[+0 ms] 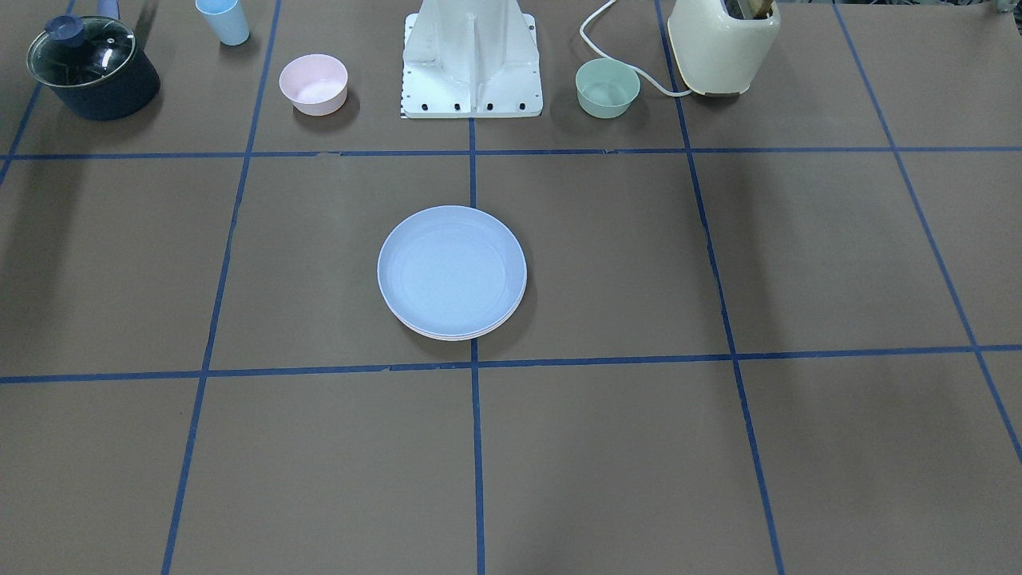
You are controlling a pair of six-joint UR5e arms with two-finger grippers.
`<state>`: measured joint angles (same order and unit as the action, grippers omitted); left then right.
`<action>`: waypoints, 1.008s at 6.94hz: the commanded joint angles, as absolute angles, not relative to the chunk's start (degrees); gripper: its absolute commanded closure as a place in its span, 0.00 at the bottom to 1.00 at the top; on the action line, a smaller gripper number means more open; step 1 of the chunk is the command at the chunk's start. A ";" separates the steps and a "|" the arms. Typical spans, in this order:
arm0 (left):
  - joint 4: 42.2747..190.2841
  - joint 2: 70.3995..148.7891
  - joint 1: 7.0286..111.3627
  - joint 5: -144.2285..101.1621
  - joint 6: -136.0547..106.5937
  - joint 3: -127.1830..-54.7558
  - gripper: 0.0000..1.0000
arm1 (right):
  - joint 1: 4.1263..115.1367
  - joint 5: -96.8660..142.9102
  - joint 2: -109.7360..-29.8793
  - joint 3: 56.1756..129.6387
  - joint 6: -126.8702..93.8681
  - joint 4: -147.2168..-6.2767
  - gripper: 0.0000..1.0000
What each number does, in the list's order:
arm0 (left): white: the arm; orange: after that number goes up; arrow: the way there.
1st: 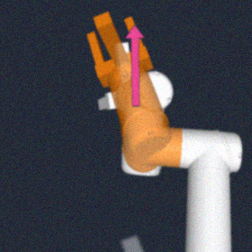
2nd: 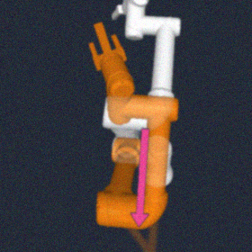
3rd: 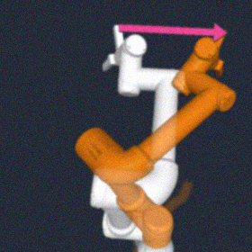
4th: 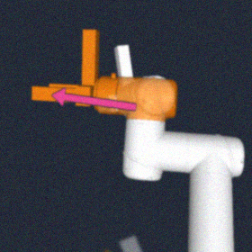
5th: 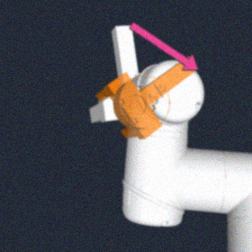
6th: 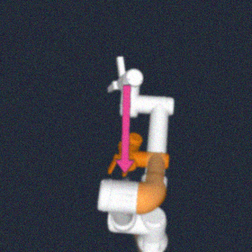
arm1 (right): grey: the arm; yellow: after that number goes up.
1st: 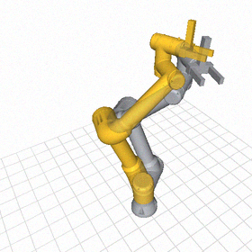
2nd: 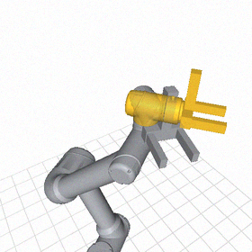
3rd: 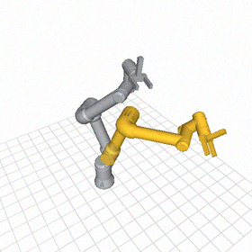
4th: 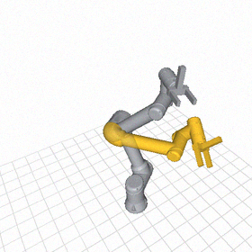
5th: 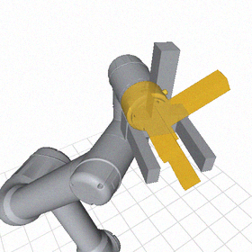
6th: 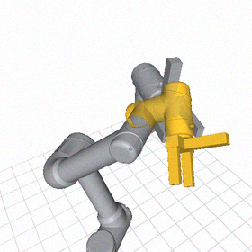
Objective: Stack three plates with pink and blue
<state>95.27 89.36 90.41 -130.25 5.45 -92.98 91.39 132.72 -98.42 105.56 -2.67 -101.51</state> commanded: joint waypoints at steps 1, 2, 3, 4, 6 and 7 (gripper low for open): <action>95.27 89.38 90.35 -130.25 5.45 -92.99 0.00 | 91.41 132.71 -98.44 105.56 -2.64 -101.51 0.00; 95.27 89.38 90.35 -130.25 5.45 -92.99 0.00 | 91.41 132.71 -98.44 105.56 -2.64 -101.25 0.00; 95.27 89.47 90.35 -130.25 5.36 -92.99 0.00 | 91.41 132.54 -99.31 105.47 -2.64 -98.90 0.00; 95.36 89.47 90.35 -130.25 5.45 -92.90 0.00 | 91.41 132.63 -99.49 105.21 -2.64 -98.27 0.00; 95.36 89.47 90.35 -130.25 5.45 -92.90 0.00 | 91.41 132.54 -99.41 104.94 -2.64 -98.26 0.00; 95.36 89.47 90.35 -130.25 5.45 -92.81 0.00 | 91.41 132.54 -99.40 104.94 -2.64 -97.04 0.00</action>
<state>95.36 89.47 90.35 -130.25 5.45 -92.88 91.40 132.57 -99.41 104.99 -2.64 -98.02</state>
